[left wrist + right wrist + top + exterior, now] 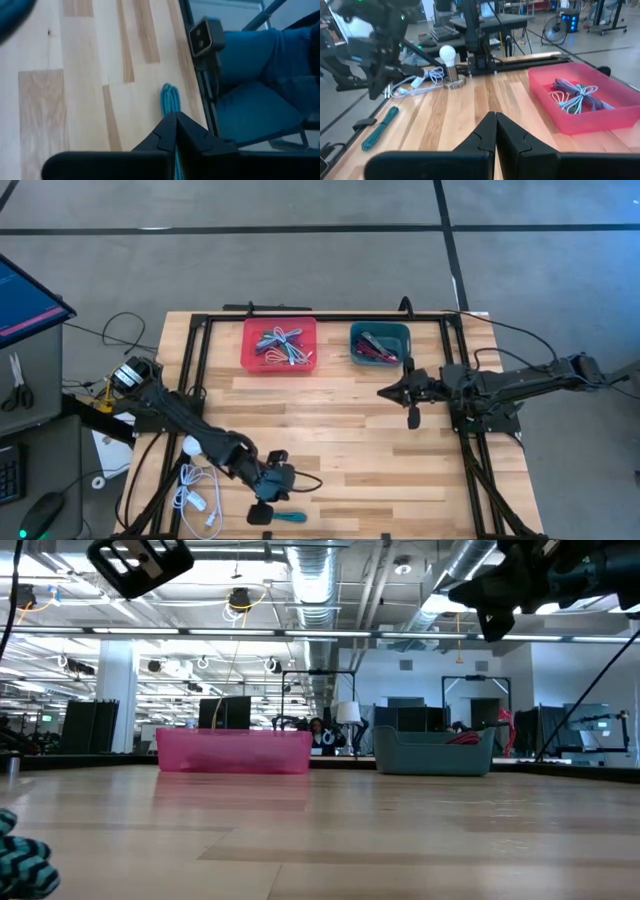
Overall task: Pick & Place USB Port
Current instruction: Put the black and light blue charger cable into the green bin
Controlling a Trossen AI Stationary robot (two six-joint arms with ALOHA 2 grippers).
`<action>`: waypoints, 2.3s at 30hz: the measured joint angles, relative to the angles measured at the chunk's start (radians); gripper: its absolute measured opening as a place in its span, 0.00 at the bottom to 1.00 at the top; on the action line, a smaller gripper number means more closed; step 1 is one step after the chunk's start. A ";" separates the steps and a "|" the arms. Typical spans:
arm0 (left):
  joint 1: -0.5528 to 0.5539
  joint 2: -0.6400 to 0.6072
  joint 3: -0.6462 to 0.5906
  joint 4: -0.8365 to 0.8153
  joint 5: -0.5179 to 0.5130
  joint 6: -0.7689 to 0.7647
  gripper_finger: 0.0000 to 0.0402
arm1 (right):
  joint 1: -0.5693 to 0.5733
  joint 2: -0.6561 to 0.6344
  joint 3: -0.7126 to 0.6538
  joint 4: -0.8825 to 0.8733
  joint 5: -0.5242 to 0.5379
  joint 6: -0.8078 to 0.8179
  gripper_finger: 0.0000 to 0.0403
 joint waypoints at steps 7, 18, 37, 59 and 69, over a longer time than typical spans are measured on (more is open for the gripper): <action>0.028 0.001 -0.001 0.036 0.008 -0.079 0.05 | 0.000 0.047 0.000 0.016 0.000 0.000 0.00; 0.028 0.114 -0.002 0.000 0.004 -0.102 0.20 | 0.002 0.054 0.000 0.078 -0.003 0.000 0.00; 0.080 0.115 -0.028 -0.166 0.113 -0.148 0.47 | 0.002 0.054 0.000 0.078 -0.003 0.000 0.00; -0.060 0.126 -0.064 0.036 0.105 -0.479 0.50 | 0.002 0.054 0.000 0.077 -0.004 0.000 0.00; -0.079 0.249 -0.061 0.089 0.175 -0.522 0.50 | 0.003 0.054 0.000 0.083 -0.030 0.001 0.00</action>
